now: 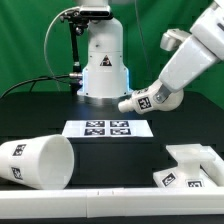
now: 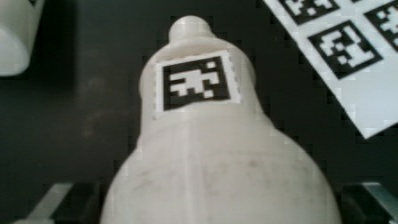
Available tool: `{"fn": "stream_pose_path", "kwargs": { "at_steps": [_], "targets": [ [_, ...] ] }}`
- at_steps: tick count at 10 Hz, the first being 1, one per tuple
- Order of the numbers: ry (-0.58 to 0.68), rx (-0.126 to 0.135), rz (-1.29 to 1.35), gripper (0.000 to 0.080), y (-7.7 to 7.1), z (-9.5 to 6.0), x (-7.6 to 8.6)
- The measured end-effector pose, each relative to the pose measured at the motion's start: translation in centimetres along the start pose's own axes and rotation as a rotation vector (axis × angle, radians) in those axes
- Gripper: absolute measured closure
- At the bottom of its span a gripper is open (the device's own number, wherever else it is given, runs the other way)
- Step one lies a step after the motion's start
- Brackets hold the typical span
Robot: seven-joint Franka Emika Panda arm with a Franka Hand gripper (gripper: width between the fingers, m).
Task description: Assemble lamp
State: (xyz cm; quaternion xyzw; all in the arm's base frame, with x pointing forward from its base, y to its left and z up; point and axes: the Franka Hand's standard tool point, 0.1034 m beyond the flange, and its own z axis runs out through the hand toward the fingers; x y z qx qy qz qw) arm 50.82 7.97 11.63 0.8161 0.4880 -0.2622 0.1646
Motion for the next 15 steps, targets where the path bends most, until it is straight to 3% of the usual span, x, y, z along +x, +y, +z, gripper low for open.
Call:
{"fn": "stream_pose_path", "kwargs": {
  "at_steps": [3,4,5,6,8,9,10,13,14,15],
  "targets": [
    [0.179,-0.041,0.017,0.0223,1.4,-0.1,-0.2],
    [0.212,-0.041,0.035,0.0223,1.9,-0.2,-0.5],
    [0.273,0.051,0.145,0.0223,2.3,-1.2,-0.1],
    [0.335,0.102,0.247,0.0223,3.2,-2.6,0.5],
    [0.461,0.152,0.374,0.0223,5.0,-5.5,1.7],
    [0.538,0.106,0.357,0.0223,6.2,-6.1,1.3],
    [0.582,0.066,0.324,0.0223,6.2,-5.9,0.7],
    [0.694,-0.005,0.354,0.0223,7.3,-5.1,0.2],
    [0.734,-0.004,0.394,0.0223,7.7,-4.8,-0.2],
    [0.756,0.087,0.490,0.0223,7.6,-4.7,-0.8]
  ]
}}
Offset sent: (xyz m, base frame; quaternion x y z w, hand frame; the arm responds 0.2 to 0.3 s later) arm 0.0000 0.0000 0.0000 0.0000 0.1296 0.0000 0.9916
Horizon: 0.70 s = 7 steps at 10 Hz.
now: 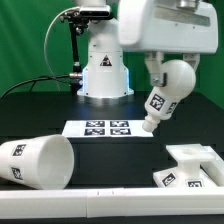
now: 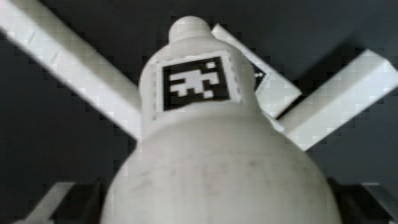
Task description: Assemble lamp
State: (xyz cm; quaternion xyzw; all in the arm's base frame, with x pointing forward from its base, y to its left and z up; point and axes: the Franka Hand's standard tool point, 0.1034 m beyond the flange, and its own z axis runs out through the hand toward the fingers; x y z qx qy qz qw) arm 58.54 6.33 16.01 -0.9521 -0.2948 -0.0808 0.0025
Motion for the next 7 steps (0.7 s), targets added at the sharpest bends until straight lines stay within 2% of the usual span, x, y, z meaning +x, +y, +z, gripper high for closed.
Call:
{"fn": "stream_pose_path", "kwargs": {
  "at_steps": [2,3,4,5,6,7],
  "targets": [
    [0.071,0.066,0.141,0.0223,0.3,-0.9,1.4],
    [0.127,0.082,0.200,0.0223,1.2,-1.8,2.3],
    [0.171,0.054,0.217,0.0223,1.9,-2.5,2.8],
    [0.241,-0.030,0.196,0.0223,2.5,-2.6,2.9],
    [0.237,-0.038,0.195,0.0223,2.5,-2.1,2.1],
    [0.232,-0.037,0.202,0.0223,2.6,-2.2,2.1]
  ]
}}
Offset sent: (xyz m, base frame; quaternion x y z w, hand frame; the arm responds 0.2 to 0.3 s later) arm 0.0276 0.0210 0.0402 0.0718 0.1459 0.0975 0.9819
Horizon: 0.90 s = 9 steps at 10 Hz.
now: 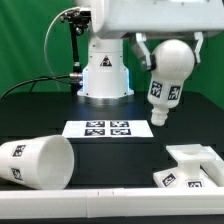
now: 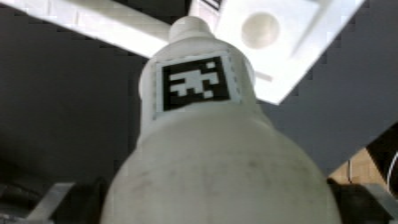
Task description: Assemble lamp
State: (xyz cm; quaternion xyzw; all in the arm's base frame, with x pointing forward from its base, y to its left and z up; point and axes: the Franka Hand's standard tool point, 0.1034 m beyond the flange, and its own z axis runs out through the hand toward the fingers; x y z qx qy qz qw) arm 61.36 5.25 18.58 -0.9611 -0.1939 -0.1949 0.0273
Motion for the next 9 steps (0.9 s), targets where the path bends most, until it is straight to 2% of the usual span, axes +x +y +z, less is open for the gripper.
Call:
{"fn": "stream_pose_path", "kwargs": {
  "at_steps": [2,3,7,9],
  "targets": [
    [0.032,-0.023,0.015,0.0223,-0.5,0.5,-0.2],
    [0.026,-0.008,0.024,0.0223,-1.1,0.7,0.0],
    [0.039,-0.017,0.077,0.0223,-3.1,2.2,0.4],
    [0.036,-0.022,0.079,0.0223,-2.7,2.2,0.3]
  ]
}}
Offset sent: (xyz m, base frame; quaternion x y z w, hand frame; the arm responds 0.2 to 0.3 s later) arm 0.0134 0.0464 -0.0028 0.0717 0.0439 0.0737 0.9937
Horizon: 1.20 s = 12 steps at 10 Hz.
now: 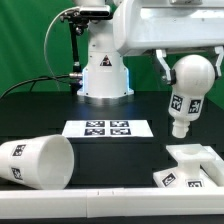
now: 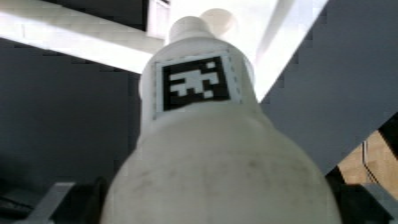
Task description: Assemble lamp
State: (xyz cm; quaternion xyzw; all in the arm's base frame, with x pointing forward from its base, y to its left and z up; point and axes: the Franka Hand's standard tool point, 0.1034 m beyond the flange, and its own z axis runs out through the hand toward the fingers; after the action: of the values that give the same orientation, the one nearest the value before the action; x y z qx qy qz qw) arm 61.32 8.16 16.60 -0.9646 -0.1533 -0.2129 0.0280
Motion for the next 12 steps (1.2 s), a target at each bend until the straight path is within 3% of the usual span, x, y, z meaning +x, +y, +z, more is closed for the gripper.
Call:
{"fn": "stream_pose_path", "kwargs": {
  "at_steps": [2,4,5,7,12],
  "targets": [
    [-0.001,0.000,0.005,0.0223,0.1,0.0,-0.1],
    [-0.025,0.053,0.068,0.0223,1.1,-0.6,0.1],
    [-0.006,0.058,0.084,0.0223,1.2,-0.8,0.7],
    [0.047,0.024,0.106,0.0223,1.5,-0.8,1.5],
    [0.043,0.020,0.119,0.0223,1.5,-0.5,1.3]
  ]
}}
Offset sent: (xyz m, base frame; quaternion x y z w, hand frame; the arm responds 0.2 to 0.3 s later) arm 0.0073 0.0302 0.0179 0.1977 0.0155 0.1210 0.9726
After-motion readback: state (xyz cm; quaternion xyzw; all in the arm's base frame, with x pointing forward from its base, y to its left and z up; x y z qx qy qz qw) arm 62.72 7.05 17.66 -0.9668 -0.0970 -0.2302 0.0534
